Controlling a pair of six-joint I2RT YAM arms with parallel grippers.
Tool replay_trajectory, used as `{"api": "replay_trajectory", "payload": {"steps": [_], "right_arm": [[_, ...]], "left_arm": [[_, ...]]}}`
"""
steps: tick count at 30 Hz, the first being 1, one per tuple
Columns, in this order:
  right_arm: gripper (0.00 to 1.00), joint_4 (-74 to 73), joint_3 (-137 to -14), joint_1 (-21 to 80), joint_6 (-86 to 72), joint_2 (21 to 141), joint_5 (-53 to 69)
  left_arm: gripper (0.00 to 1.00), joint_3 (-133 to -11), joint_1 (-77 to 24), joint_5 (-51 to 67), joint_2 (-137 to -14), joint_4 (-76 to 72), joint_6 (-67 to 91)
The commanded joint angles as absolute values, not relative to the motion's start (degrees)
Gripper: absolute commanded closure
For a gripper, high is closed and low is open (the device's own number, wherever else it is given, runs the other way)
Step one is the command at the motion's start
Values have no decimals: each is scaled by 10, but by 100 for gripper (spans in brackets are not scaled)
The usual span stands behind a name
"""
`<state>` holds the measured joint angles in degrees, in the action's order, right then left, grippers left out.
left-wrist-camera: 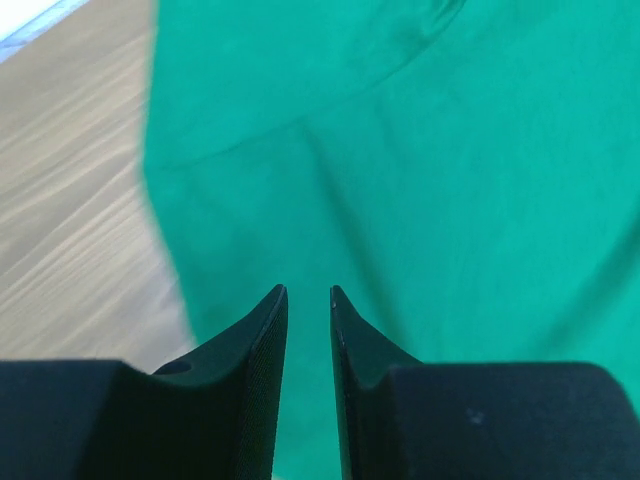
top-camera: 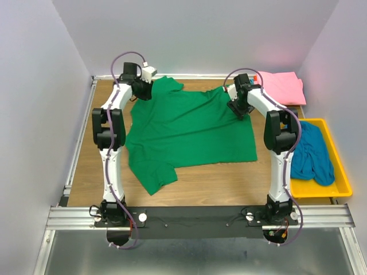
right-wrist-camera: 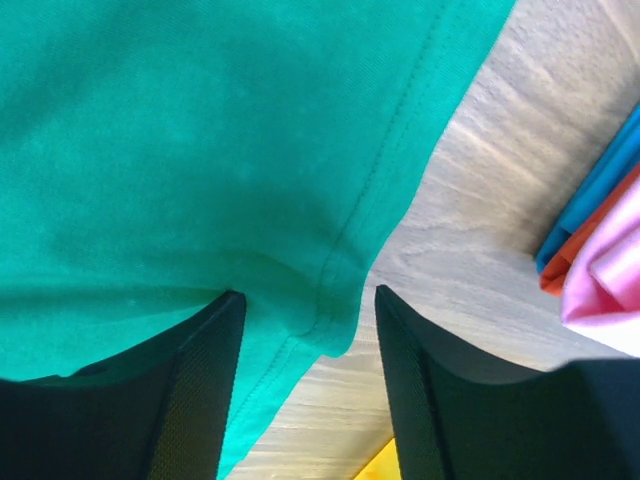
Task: Fold and stack the t-shirts
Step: Flatten out the tshirt
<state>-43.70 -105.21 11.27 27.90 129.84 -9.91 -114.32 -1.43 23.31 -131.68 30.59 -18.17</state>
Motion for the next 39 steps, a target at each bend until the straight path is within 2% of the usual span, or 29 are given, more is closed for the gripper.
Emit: {"api": "replay_trajectory", "payload": {"steps": [1,8,14,16,19,21,26,34,39], "right_arm": [[34,-435,-1011,112,264,1285,-109],[16,-455,-964,112,264,1202,-84],[16,-484,-893,112,262,1130,-48],[21,-493,-858,112,263,1105,-21],[40,-500,-813,111,263,1088,-4],[48,-499,-781,112,261,1082,0],[51,-480,-742,112,258,1093,28],[52,-452,-704,112,255,1114,16],[51,-453,-674,112,240,1086,29]], "left_arm": [[68,-1207,-19,224,-1382,315,-132],[68,-1269,-4,145,-1455,347,-113],[69,-1268,23,140,-1460,363,-110],[69,-1264,24,134,-1456,362,-115],[69,-1270,25,113,-1455,366,-122],[69,-1281,27,108,-1462,373,-126],[60,-1296,28,134,-1461,381,-141],[59,-1361,28,101,-1500,396,-163],[60,-1357,28,107,-1503,398,-178]]}}
